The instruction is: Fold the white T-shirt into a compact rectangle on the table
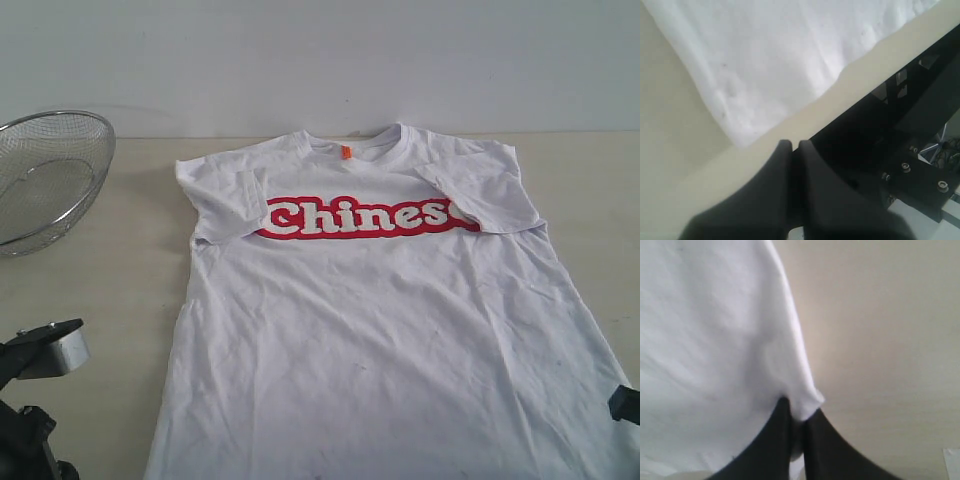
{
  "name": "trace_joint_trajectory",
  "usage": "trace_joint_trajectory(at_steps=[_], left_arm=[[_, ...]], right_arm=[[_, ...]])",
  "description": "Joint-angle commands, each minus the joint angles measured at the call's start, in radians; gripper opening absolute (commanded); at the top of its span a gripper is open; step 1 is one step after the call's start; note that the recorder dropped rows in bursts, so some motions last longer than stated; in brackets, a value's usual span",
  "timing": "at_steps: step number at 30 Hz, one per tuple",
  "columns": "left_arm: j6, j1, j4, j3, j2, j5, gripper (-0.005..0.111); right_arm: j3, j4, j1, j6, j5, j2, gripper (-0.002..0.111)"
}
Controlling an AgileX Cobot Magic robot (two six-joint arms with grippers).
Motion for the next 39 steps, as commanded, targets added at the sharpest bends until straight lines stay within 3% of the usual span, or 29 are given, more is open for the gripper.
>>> trace_joint_trajectory(at_steps=[1,6,12,16,20,25,39], left_arm=[[0.006,-0.006,-0.006,0.004,0.001,-0.002,0.004],[0.006,-0.006,-0.006,0.004,0.001,0.0,0.004],[-0.054,-0.006,0.021,-0.035,0.001,0.005,0.004],[-0.188,-0.006,0.159,-0.091,0.001,0.06,0.004],[-0.165,-0.006,0.102,-0.106,0.001,0.065,0.004],[-0.063,-0.006,-0.059,-0.106,0.001,0.072,0.004],[-0.031,-0.006,-0.139,-0.106,0.001,0.06,0.004]], right_arm=[[0.006,0.091,-0.002,-0.089,-0.126,0.019,0.0],[0.006,0.347,-0.002,-0.317,-0.09,-0.022,0.0],[-0.014,0.449,-0.002,-0.397,-0.037,-0.154,0.0],[-0.014,0.727,-0.002,-0.604,-0.011,-0.167,0.0],[-0.014,0.95,-0.002,-0.744,0.001,-0.167,0.0],[-0.014,1.059,-0.002,-0.78,-0.095,-0.165,0.0],[-0.014,1.145,-0.002,-0.837,-0.212,-0.161,0.0]])
